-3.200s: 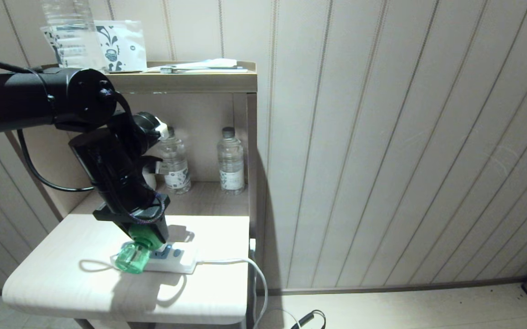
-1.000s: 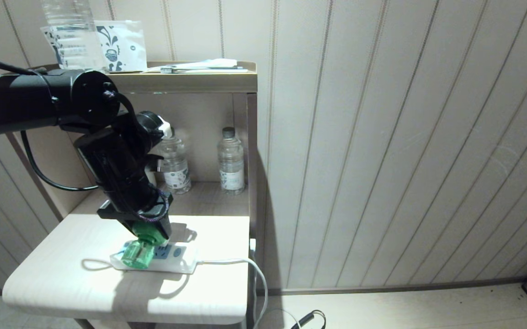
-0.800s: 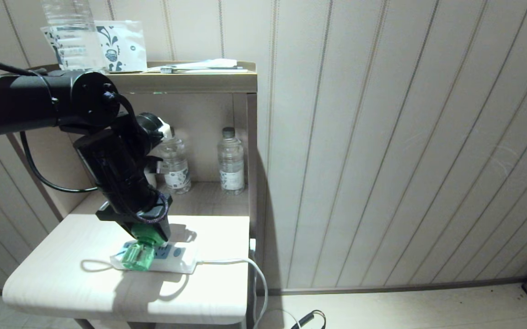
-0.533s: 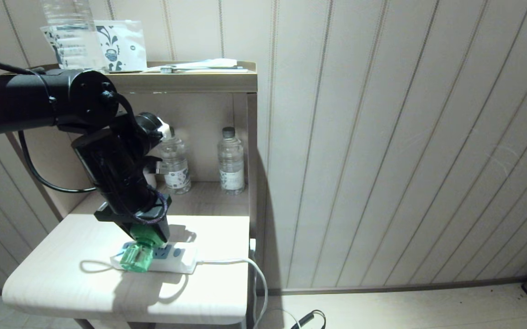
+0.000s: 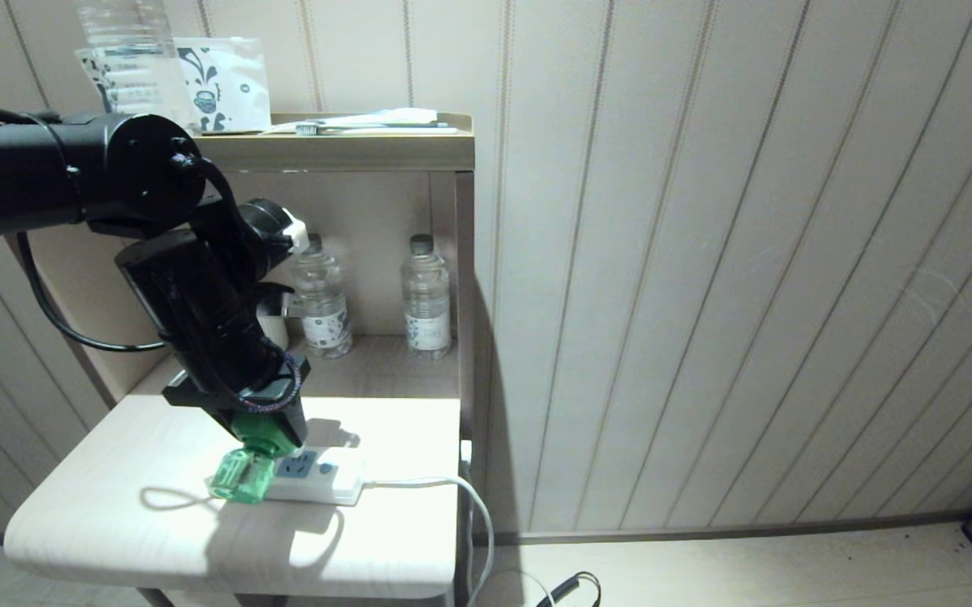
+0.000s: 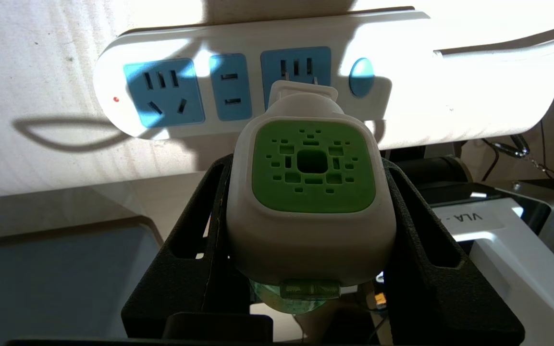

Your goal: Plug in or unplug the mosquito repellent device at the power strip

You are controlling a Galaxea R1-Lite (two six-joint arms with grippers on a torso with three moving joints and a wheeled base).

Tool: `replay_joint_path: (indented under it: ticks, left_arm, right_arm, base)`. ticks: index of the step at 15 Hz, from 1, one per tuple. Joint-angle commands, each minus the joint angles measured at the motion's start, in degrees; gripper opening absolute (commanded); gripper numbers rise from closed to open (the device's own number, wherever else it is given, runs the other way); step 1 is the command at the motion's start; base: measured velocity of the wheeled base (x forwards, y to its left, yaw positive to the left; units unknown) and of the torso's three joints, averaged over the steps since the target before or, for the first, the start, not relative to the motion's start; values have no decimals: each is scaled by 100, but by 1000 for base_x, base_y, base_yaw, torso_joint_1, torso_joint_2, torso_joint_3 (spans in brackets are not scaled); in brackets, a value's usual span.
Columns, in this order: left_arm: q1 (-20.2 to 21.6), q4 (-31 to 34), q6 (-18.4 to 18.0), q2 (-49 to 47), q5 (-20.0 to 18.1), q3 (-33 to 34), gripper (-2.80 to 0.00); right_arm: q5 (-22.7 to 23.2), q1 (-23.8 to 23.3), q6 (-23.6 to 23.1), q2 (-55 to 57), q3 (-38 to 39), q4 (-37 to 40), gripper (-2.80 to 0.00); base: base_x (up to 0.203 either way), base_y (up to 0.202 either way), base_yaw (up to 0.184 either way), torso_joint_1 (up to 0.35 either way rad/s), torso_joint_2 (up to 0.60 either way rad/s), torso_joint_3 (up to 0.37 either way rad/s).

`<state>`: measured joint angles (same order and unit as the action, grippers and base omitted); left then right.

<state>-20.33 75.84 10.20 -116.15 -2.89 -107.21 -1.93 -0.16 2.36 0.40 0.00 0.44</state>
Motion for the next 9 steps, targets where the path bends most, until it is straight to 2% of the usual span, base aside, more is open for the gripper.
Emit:
replay_joint_path:
  ticks: [1,9]
  left_arm:
    - [3,69,0,0,45,-11,-280]
    - [3,18,8,-147,69,-19,-280]
  right_arm:
    - [-1,-2,1,4,0,0,-280]
    - [-1,-2,1,4,0,0,-280]
  base:
    - [0,0,0,0,0,0]
    - [0,0,0,0,0,0]
